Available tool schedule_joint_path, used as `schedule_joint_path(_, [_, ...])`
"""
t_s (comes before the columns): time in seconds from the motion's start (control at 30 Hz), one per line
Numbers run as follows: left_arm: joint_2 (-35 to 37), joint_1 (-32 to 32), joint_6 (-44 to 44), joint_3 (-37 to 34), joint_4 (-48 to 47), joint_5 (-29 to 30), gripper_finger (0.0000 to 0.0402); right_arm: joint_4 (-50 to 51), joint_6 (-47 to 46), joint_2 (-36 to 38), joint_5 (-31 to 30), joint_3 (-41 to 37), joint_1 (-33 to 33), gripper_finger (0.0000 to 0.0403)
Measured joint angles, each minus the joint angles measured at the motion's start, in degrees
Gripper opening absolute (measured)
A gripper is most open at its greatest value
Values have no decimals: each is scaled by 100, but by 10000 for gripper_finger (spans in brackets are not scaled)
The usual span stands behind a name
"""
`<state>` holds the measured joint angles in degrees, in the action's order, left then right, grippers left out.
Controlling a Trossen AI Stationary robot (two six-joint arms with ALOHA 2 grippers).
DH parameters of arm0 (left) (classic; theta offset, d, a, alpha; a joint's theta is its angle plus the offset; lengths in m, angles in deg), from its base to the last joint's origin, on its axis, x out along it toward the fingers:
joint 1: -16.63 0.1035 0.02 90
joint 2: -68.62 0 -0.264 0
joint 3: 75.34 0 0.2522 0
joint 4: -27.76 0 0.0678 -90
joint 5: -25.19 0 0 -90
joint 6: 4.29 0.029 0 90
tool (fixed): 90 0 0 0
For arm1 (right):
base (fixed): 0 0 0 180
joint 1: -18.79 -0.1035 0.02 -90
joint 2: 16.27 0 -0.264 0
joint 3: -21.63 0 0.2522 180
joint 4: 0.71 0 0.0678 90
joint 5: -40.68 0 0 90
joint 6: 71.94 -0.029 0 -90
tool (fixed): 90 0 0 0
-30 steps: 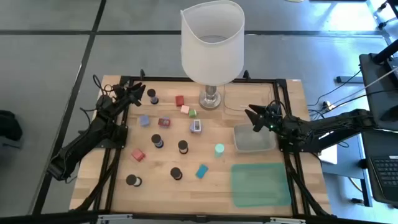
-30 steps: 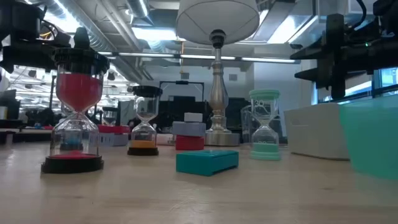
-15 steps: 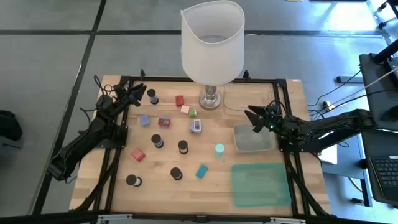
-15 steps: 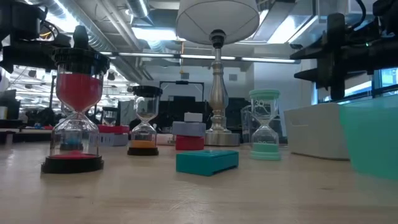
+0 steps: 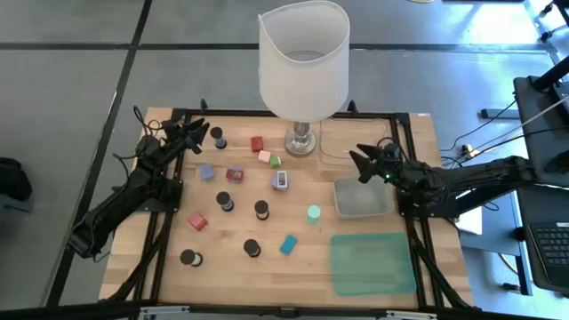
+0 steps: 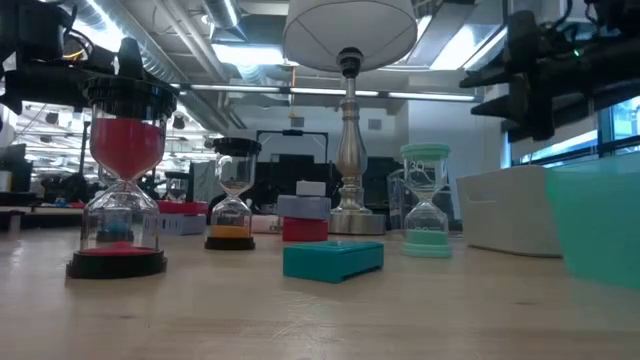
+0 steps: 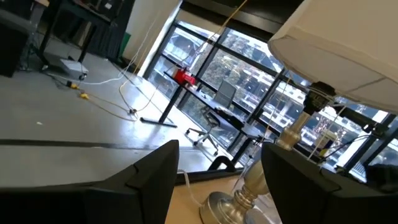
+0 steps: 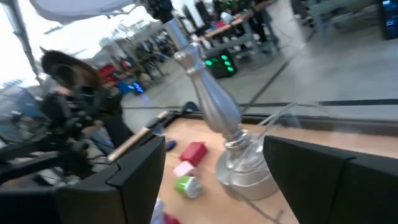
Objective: Pick & Place Office items
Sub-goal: Put the white timer into the transparent bin
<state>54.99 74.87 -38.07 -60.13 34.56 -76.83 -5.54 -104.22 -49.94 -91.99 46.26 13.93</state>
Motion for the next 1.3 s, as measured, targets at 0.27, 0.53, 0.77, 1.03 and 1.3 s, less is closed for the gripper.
schedule_joint_path(0.27, [0, -1, 846, 11, 24, -111, 226, 1484, -152, -415, -42, 1111, 219, 274])
schedule_joint_path(0.53, [0, -2, 1260, 13, 32, -100, 226, 1612, -336, -1726, 6, 2128, 261, 274])
schedule_joint_path(0.77, [0, -2, 1254, 22, 30, -98, 226, 1875, -938, -2875, 62, 3013, 429, 274])
schedule_joint_path(1.03, [0, -2, 1252, 22, 26, 51, 226, 2755, -1727, -3777, 793, 3992, 505, 274])
schedule_joint_path(1.3, [0, -2, 1250, 22, 24, 46, 226, 3028, -2309, -4268, 1955, 4337, 477, 274])
